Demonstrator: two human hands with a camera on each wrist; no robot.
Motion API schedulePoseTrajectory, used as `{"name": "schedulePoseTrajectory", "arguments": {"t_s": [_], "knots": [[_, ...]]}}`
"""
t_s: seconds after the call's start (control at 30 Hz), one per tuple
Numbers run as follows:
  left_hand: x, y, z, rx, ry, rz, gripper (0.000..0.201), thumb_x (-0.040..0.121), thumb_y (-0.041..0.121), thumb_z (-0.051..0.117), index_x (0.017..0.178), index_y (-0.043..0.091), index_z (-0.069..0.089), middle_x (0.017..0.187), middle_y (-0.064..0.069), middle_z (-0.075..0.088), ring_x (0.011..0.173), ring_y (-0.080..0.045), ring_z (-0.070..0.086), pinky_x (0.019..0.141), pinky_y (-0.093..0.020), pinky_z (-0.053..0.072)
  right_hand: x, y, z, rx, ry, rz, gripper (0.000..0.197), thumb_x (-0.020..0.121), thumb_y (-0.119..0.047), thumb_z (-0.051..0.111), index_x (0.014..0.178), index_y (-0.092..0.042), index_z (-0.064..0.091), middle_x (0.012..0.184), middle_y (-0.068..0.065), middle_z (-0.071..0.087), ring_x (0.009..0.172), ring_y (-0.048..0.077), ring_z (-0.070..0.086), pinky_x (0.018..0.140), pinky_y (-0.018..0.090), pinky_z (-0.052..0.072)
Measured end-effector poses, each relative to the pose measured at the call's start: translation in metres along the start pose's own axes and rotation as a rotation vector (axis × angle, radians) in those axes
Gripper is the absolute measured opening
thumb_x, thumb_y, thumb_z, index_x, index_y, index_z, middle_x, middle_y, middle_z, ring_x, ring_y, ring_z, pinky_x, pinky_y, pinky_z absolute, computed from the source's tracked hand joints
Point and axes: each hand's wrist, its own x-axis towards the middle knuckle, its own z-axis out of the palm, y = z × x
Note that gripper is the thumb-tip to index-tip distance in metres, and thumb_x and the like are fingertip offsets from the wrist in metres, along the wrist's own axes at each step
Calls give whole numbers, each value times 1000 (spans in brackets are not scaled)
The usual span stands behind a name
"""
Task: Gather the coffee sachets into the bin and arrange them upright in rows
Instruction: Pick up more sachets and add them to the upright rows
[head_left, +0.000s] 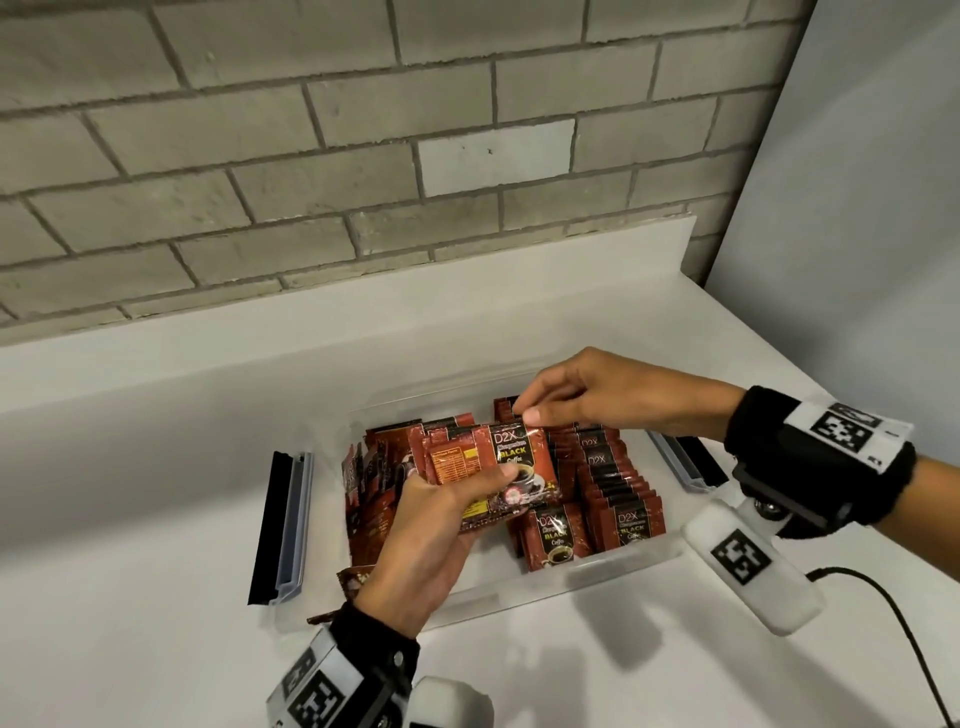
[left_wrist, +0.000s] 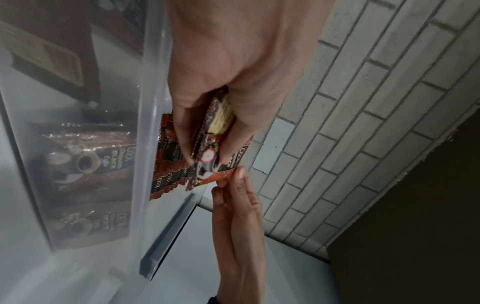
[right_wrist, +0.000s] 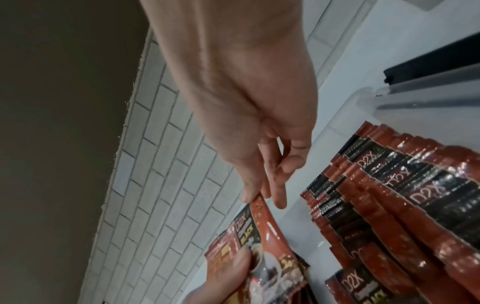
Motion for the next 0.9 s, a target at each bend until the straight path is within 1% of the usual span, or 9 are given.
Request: {"name": "schedulePoseTrajectory", "arguments": {"t_s": [0.07, 0.13, 0.23, 0.33, 0.4, 0.53, 0.6, 0.8, 0.9], "knots": [[0, 0, 1, 16, -5, 1, 46, 63, 4, 79, 108, 1, 66, 101, -15, 73, 101, -29, 68, 96, -49, 48, 2, 1, 4, 38, 7, 0, 21, 87, -26, 67, 107, -20, 72, 101, -12, 73, 97, 0, 66, 92, 20, 48], [-1, -1, 1, 16, -11, -3, 47, 63, 4, 79, 108, 0, 66, 102, -17, 73, 100, -31, 69, 99, -51, 46, 2, 2, 5, 47, 17, -5, 17, 86, -22, 69, 102, -17, 74, 94, -13, 73, 93, 0, 66, 88, 17, 47], [1, -1, 2, -20, 14, 9, 41, 71, 9, 77, 110, 2, 65, 102, -16, 73, 97, -29, 70, 94, -45, 50, 2, 5, -1, -9, 41, 5, 13, 86, -19, 70, 97, -14, 75, 92, -11, 74, 91, 2, 67, 84, 16, 47], [3, -1, 1, -79, 93, 11, 18, 85, 15, 67, 100, 7, 66, 96, -13, 74, 93, -29, 71, 90, -43, 51, -3, 12, -4, -27, 37, 65, 9, 86, -16, 70, 93, -16, 75, 91, -12, 73, 88, -2, 67, 81, 13, 45], [4, 0, 0, -138, 135, -2, 11, 90, 14, 59, 95, 6, 65, 96, -15, 74, 97, -33, 69, 94, -44, 50, -5, 18, 0, -65, 1, 124, 9, 85, -16, 70, 93, -16, 75, 92, -15, 72, 89, -3, 66, 84, 15, 44], [6, 1, -2, -267, 165, -15, 15, 93, 12, 51, 104, 6, 58, 95, -18, 73, 97, -36, 68, 89, -42, 53, -9, 26, 20, -154, -81, 161, 7, 85, -13, 70, 90, -16, 73, 91, -12, 72, 92, 0, 66, 101, 31, 46], [5, 2, -1, -300, 160, -21, 12, 93, 10, 51, 104, 8, 55, 88, -17, 73, 97, -36, 68, 87, -41, 53, -10, 27, 28, -201, -100, 149, 9, 85, -13, 70, 92, -14, 74, 93, -8, 72, 90, 0, 66, 100, 31, 47], [7, -1, -2, -171, 149, -11, 16, 87, 10, 61, 103, 6, 63, 93, -13, 74, 94, -26, 68, 92, -42, 50, -9, 25, 30, -272, -91, 96, 13, 84, -17, 72, 96, -14, 76, 96, -9, 74, 84, -6, 63, 98, 23, 46], [8, -1, -3, -140, 115, -3, 14, 83, 7, 66, 97, 5, 67, 93, -12, 75, 91, -24, 69, 83, -38, 53, -10, 18, 19, -167, -1, 91, 13, 84, -19, 72, 97, -16, 75, 96, -14, 71, 89, -5, 63, 91, 19, 43]]}}
